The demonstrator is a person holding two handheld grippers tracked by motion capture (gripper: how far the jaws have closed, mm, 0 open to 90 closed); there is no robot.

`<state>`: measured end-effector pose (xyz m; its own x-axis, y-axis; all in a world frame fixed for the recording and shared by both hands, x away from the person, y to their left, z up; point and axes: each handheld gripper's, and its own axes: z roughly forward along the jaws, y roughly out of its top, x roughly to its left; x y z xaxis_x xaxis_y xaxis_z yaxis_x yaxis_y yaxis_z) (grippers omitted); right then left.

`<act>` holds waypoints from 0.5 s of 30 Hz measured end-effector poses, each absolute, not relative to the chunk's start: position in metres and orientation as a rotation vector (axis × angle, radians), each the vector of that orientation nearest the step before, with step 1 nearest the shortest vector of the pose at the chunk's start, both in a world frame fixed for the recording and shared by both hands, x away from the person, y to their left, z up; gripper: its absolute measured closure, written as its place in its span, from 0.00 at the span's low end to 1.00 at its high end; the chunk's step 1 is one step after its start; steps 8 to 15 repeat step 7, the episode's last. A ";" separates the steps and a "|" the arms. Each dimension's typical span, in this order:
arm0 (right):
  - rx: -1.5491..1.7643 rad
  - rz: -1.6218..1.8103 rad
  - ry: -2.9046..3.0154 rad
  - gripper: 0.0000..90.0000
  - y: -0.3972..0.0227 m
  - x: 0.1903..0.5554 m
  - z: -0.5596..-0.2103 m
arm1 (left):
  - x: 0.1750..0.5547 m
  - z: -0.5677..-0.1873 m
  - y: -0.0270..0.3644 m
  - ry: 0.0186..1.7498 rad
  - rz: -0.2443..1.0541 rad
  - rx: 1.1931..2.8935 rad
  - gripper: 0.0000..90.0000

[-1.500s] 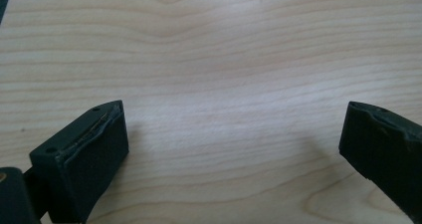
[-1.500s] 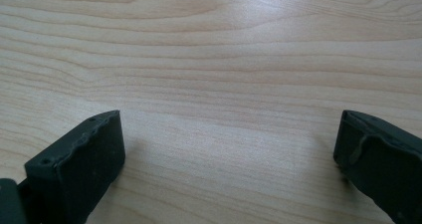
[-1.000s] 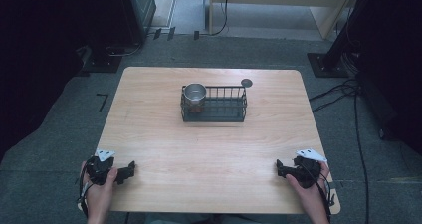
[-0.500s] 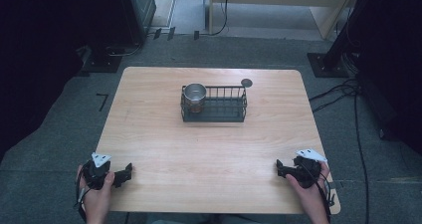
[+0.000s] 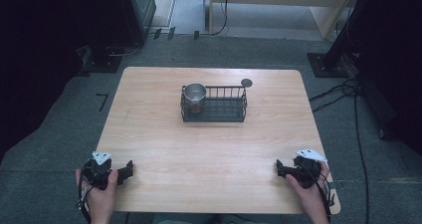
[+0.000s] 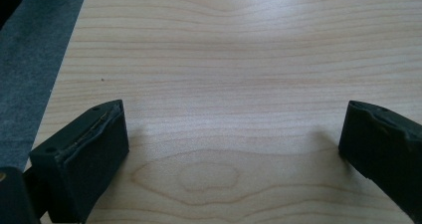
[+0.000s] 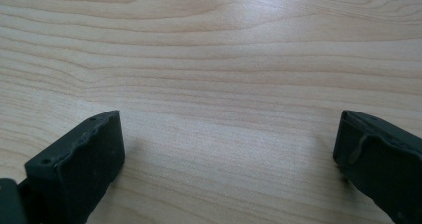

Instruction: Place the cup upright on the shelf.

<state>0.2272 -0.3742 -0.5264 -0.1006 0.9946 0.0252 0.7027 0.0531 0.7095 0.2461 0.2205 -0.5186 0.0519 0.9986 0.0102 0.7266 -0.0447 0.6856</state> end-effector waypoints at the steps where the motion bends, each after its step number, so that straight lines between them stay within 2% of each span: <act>1: 1.697 0.798 1.856 0.00 -0.374 0.227 -0.526 | 0.247 -0.519 0.219 1.743 0.702 1.814 0.00; 15: 1.697 0.798 1.856 0.00 -0.374 0.227 -0.526 | 0.248 -0.519 0.214 1.797 0.724 1.771 0.00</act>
